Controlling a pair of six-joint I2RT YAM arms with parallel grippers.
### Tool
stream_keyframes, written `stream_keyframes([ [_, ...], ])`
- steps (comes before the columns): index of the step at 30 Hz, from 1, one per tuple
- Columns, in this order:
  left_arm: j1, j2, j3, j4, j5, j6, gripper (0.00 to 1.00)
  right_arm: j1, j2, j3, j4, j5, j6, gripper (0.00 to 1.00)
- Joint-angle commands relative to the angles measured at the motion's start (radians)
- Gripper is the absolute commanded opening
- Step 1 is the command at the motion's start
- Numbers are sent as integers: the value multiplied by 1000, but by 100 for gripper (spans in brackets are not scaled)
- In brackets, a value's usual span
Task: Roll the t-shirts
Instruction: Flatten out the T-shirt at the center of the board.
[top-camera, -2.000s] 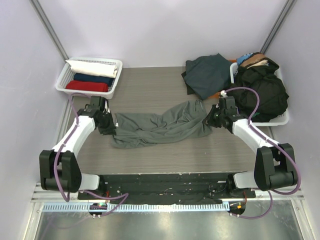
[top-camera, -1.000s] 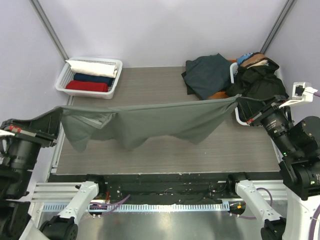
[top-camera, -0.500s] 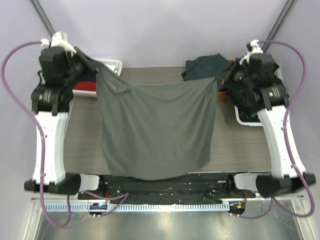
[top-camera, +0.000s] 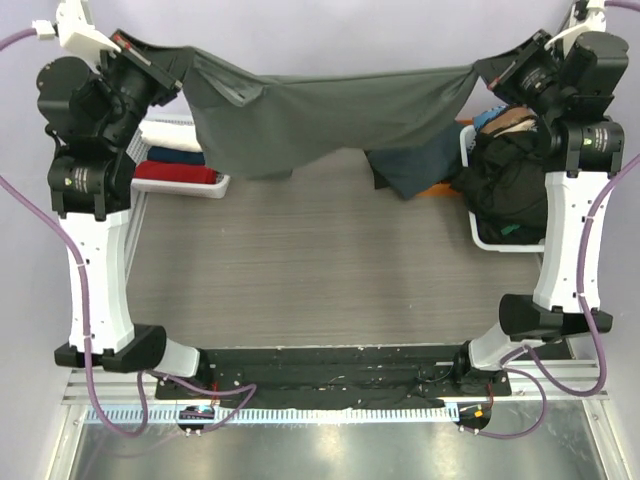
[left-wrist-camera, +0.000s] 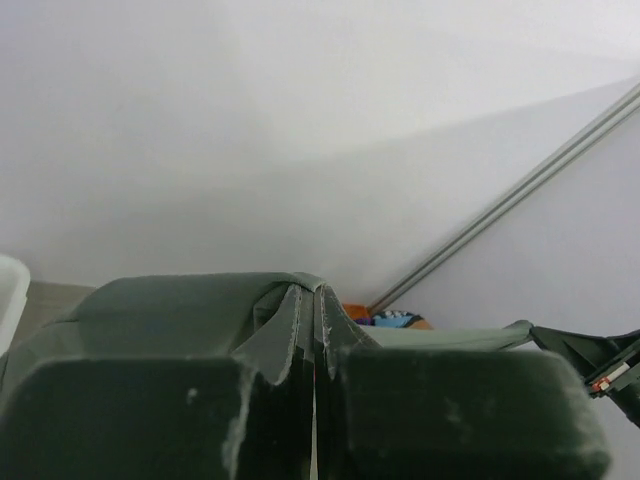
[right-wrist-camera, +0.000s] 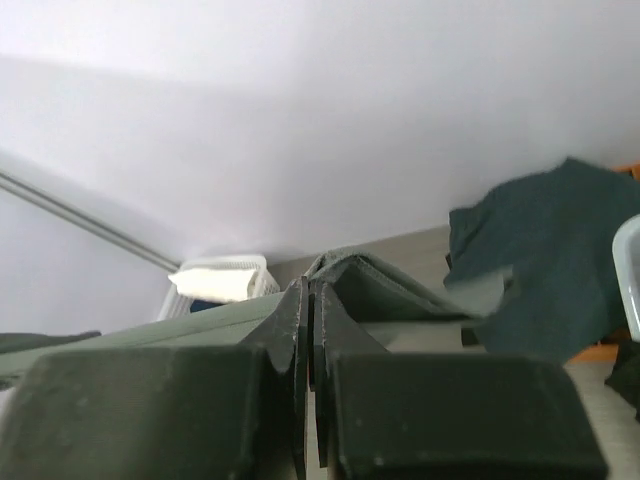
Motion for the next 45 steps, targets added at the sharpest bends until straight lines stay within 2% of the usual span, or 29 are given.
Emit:
stream_keyframes([
  [1,12,-72,-246,85,44,4,0,-13,-108,-288,69,-69,7,1],
  [2,12,-110,-295,81,53,6,0,-12,-145,-363,114,-72,5,1],
  [3,13,-128,-414,59,61,6,0,-13,-210,-436,131,-68,2,1],
  [4,12,-153,-482,52,69,7,0,-13,-251,-586,145,-65,1,1],
  [6,13,-237,-640,45,63,6,0,-13,-318,-754,203,-72,12,1],
  [7,12,-268,-789,42,37,6,0,-13,-390,-922,218,-66,16,1],
  [9,13,-369,-960,54,20,15,0,-13,-450,-1090,272,-72,32,1],
  [10,13,-398,-1111,56,9,17,0,-12,-497,-1244,289,-75,36,1],
  [14,12,-530,-1410,81,37,26,0,-13,-607,-1564,349,-97,33,1],
  [16,12,-558,-1492,81,38,33,0,-13,-647,-1703,366,-71,22,1],
  [21,4,-595,-1683,110,101,-69,0,-13,-745,-1831,352,-42,38,1],
  [24,4,-679,-1746,104,75,-144,0,-13,-815,-1865,315,1,68,1],
  [29,4,-947,-1760,-25,-38,-229,0,-12,-924,-1894,260,20,108,4],
  [33,4,-1069,-1728,-96,-115,-253,0,-12,-949,-1899,249,18,113,6],
  [37,4,-1023,-1725,-79,-80,-232,0,-12,-895,-1887,272,9,101,1],
  [40,4,-946,-1730,-16,-25,-201,0,-10,-851,-1871,303,0,82,1],
  [45,4,-841,-1647,4,-48,-120,0,-12,-776,-1815,323,-2,49,2],
])
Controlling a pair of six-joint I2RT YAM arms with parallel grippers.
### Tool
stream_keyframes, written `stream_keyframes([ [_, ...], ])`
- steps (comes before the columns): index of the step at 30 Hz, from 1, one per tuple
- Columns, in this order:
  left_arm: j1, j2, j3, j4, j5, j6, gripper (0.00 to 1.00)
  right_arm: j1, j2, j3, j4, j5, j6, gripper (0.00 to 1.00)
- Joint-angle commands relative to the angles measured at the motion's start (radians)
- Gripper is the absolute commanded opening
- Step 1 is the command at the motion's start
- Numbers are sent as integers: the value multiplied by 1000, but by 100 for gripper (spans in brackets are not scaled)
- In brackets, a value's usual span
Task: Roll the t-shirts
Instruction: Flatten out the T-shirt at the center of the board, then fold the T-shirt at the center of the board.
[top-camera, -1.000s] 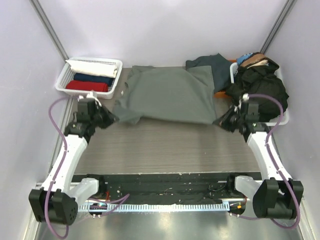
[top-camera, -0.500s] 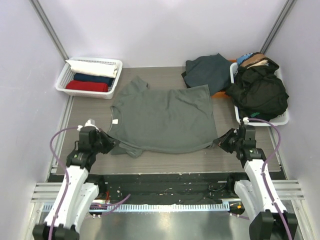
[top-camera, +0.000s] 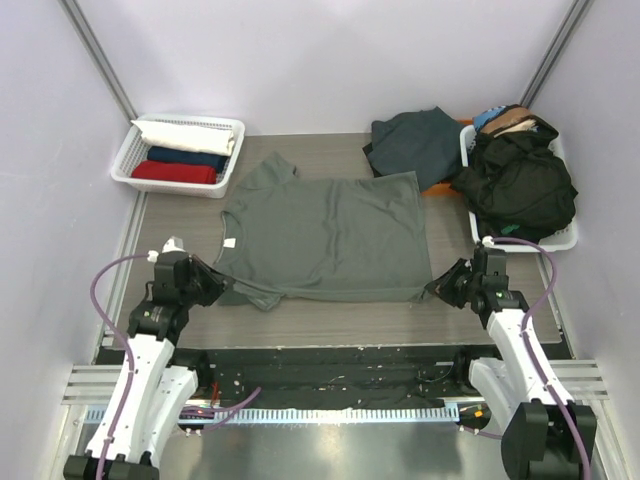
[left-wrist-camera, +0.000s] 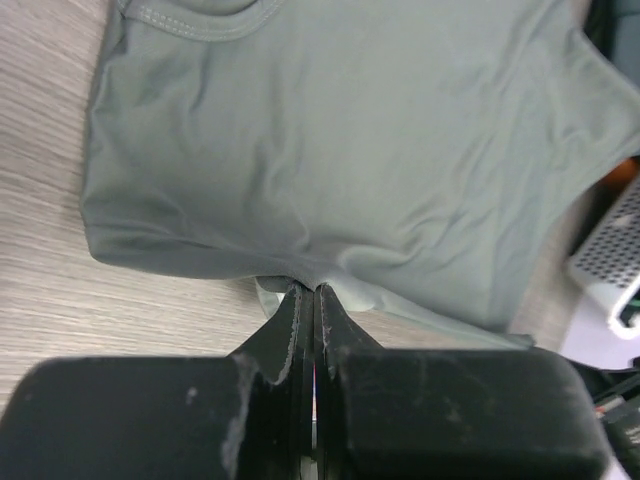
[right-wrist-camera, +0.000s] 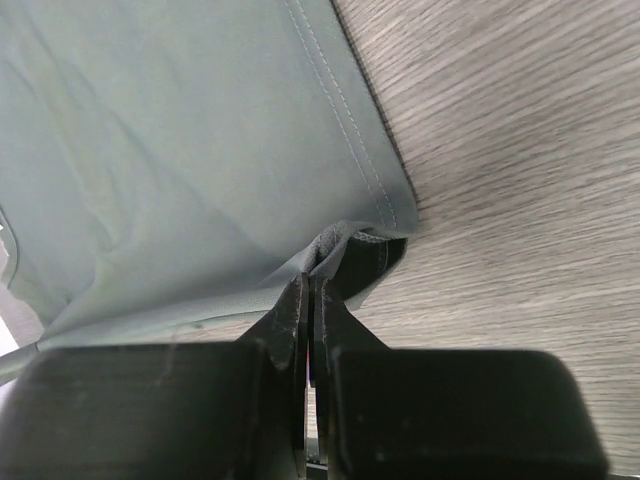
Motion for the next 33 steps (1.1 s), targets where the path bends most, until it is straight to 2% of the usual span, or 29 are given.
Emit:
stream_keyframes([
  [1,-1,74,107,55,-8,100,0,-1,54,92,62,3,-40,2],
  [13,-1,270,233,101,-46,202,0,-1,275,220,143,-15,-55,2],
  [21,-1,392,271,188,-56,210,0,0,396,300,186,-22,-69,2],
  [33,-3,586,376,217,-23,233,0,16,574,418,235,-43,-50,2],
])
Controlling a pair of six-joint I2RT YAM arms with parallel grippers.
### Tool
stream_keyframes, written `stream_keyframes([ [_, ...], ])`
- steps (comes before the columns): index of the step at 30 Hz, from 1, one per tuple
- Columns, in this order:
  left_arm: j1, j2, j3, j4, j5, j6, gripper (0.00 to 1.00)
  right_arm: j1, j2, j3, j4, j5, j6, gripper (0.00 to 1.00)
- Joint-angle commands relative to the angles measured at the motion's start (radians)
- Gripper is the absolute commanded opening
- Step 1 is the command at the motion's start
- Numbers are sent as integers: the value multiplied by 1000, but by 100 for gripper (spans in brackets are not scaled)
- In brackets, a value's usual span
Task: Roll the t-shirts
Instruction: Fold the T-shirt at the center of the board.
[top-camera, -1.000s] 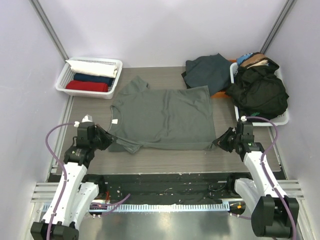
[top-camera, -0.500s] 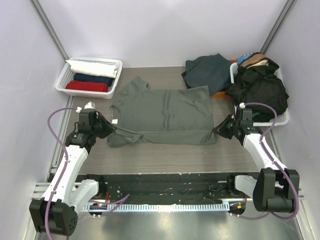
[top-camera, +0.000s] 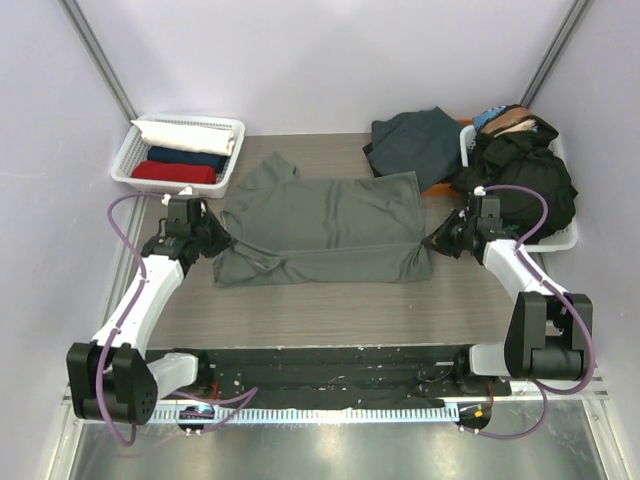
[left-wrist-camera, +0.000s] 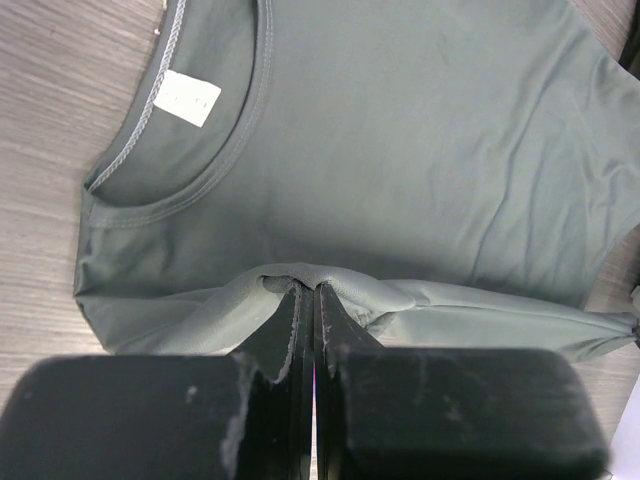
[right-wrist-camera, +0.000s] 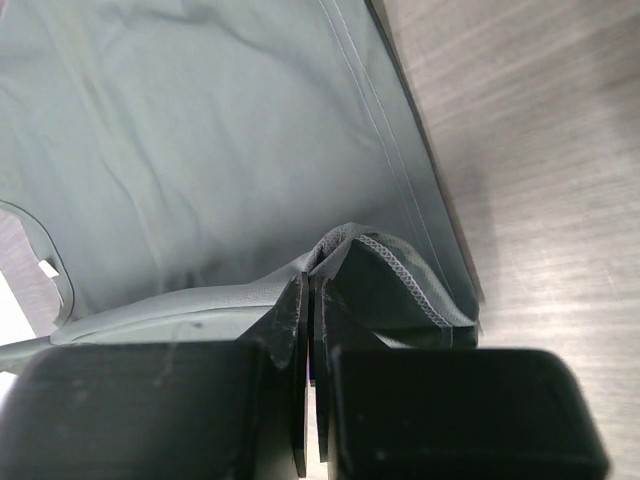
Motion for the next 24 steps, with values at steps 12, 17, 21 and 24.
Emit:
stream_keyframes([
  [12,-12,150,114,68,2,19,0,26,93,73,99,5,19,2],
  [17,-15,186,143,71,-6,23,0,26,97,87,97,13,22,2],
  [21,-21,219,159,74,-6,23,0,26,99,93,99,20,25,2],
  [24,-26,241,170,80,-6,22,0,26,102,94,97,20,25,2],
])
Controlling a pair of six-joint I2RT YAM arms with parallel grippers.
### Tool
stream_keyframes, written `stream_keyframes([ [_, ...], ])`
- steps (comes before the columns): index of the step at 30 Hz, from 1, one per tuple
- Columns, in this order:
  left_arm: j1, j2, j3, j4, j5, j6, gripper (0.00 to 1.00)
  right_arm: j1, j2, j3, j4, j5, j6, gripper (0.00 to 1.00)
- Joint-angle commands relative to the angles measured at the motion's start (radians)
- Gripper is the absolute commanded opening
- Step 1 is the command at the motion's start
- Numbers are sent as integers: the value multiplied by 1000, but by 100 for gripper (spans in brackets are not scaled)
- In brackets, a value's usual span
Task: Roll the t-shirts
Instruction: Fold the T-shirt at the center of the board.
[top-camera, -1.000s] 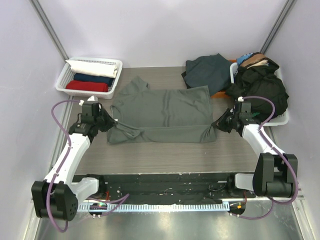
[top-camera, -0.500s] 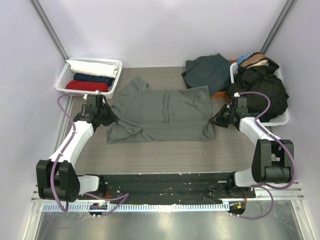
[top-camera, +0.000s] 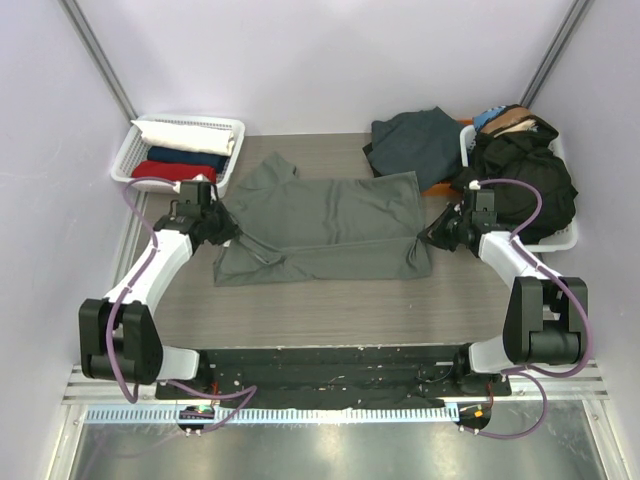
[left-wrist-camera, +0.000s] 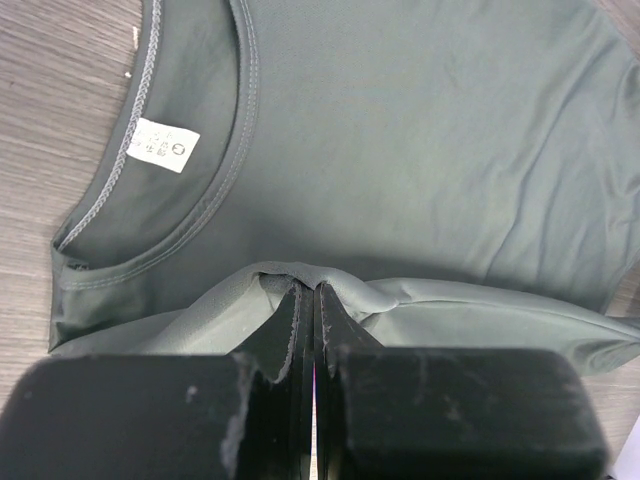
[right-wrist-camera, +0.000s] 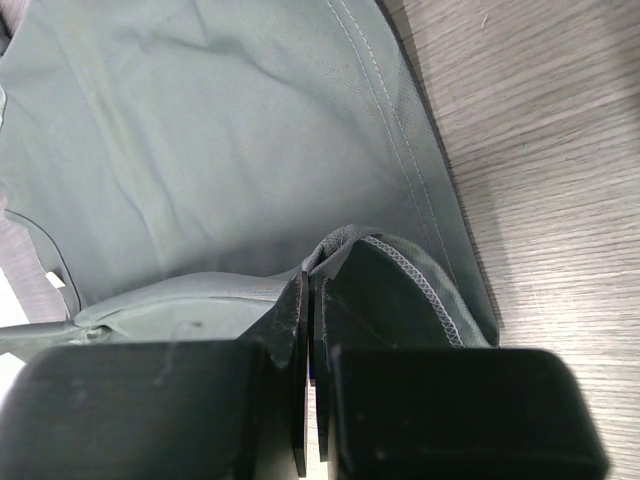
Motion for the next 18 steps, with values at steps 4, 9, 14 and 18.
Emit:
stream_keyframes([
  [4,-19,55,69,63,-12,9,0,3,10,43,40,24,11,2],
  [9,-21,89,87,74,-23,12,3,3,20,44,41,30,8,47],
  [14,-24,63,101,78,-44,14,60,5,-61,28,31,82,14,61],
  [18,-39,-29,87,74,-70,15,70,5,-177,12,-4,151,15,62],
])
